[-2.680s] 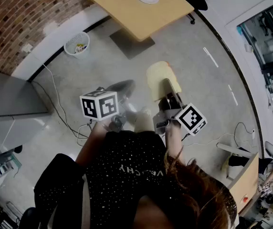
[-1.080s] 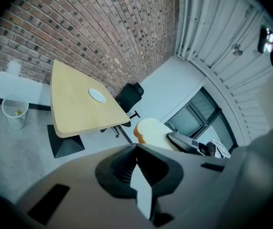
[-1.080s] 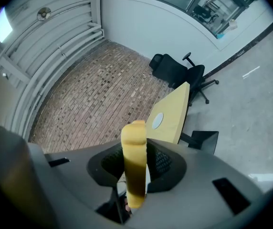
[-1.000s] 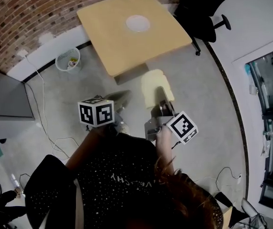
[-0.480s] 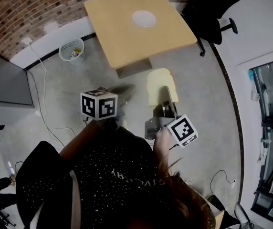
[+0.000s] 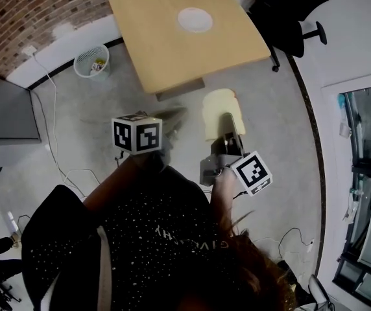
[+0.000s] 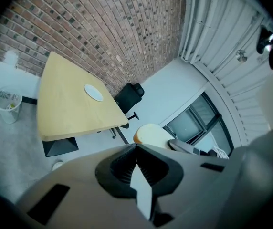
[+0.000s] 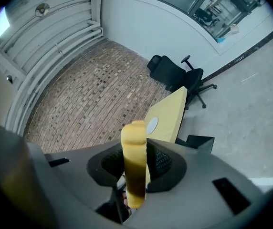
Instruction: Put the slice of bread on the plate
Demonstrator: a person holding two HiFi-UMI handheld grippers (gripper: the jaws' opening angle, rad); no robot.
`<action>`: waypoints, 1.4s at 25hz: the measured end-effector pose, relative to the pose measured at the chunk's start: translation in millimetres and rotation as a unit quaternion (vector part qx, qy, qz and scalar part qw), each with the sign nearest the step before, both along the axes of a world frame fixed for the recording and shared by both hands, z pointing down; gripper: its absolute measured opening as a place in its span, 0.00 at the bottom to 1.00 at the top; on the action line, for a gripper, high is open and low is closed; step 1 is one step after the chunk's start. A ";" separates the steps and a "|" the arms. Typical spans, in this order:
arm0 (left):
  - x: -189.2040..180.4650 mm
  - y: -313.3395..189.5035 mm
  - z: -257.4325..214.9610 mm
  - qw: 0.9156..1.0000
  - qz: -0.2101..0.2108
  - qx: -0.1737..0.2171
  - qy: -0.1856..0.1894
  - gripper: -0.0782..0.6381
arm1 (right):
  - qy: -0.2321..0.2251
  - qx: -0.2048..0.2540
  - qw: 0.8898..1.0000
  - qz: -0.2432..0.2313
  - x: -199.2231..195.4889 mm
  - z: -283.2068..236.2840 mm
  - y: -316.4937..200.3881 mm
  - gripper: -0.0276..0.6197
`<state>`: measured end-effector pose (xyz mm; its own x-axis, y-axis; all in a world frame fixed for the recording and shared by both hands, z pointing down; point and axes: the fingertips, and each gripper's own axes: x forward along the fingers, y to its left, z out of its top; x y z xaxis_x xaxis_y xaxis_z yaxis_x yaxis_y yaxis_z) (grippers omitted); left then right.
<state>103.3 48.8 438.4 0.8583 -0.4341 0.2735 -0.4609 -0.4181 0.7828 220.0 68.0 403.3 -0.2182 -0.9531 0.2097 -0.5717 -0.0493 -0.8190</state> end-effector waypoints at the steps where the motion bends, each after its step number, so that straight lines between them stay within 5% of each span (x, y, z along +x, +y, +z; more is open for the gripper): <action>1: 4.6 -10.3 0.3 1.000 -0.003 -0.007 0.006 0.12 | 0.002 -0.001 1.000 -0.004 4.1 -1.2 -10.3 0.19; 23: 64.9 -289.4 14.8 0.993 -0.087 -0.073 0.029 0.12 | 0.013 -0.079 0.993 -0.085 64.1 14.6 -302.7 0.19; 35: 71.8 -354.9 40.6 0.986 -0.138 -0.095 0.012 0.12 | 0.033 -0.124 0.980 -0.149 76.3 49.1 -393.8 0.19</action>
<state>175.2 -306.2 479.0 0.7218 -0.5954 0.3530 -0.5166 -0.1240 0.8472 296.4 -325.8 452.5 -0.4578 -0.7671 0.4495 -0.6426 -0.0639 -0.7636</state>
